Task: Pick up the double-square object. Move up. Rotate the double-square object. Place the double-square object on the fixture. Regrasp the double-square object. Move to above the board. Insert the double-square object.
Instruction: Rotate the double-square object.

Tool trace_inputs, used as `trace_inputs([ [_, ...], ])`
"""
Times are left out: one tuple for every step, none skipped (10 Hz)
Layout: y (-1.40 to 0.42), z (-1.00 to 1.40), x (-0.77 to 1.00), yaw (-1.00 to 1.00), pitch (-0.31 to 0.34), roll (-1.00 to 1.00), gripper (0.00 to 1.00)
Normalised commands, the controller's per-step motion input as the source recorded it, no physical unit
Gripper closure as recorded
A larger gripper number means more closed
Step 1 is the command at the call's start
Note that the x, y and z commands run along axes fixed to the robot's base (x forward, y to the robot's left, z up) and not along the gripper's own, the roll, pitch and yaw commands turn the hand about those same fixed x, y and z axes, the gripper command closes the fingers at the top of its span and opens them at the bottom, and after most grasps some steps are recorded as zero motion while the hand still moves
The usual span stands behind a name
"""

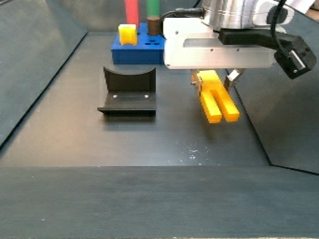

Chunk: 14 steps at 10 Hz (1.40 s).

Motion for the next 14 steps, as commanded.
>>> trace_inputs([
  [0.02,0.0,0.0,-0.23,0.0,0.0,1.0],
  [0.0,-0.84,0.0,0.0,0.0,0.0,1.0],
  [0.0,-0.83,0.01,0.03,-0.007,0.0,1.0],
  [0.0,-0.72,0.04,0.04,-0.027,-0.01,1.0],
  [0.0,-0.65,0.04,0.04,-0.031,-0.03,1.0],
  [0.0,-0.46,0.04,0.03,-0.041,-0.06,1.0],
  [0.0,-0.39,0.04,0.02,-0.048,-0.07,1.0],
  [0.01,-0.25,0.04,0.02,-0.056,-0.09,1.0],
  [0.0,0.0,0.0,0.0,0.0,0.0,0.0],
  [0.0,1.0,0.0,0.0,0.0,0.0,0.0],
  [0.0,1.0,-0.01,0.0,0.015,0.0,0.0],
  [0.0,1.0,-0.02,-0.01,0.033,0.01,0.0],
  [0.0,1.0,-0.01,-0.02,0.047,0.02,0.0],
  [0.01,1.0,-0.01,-0.03,0.081,0.05,0.0],
])
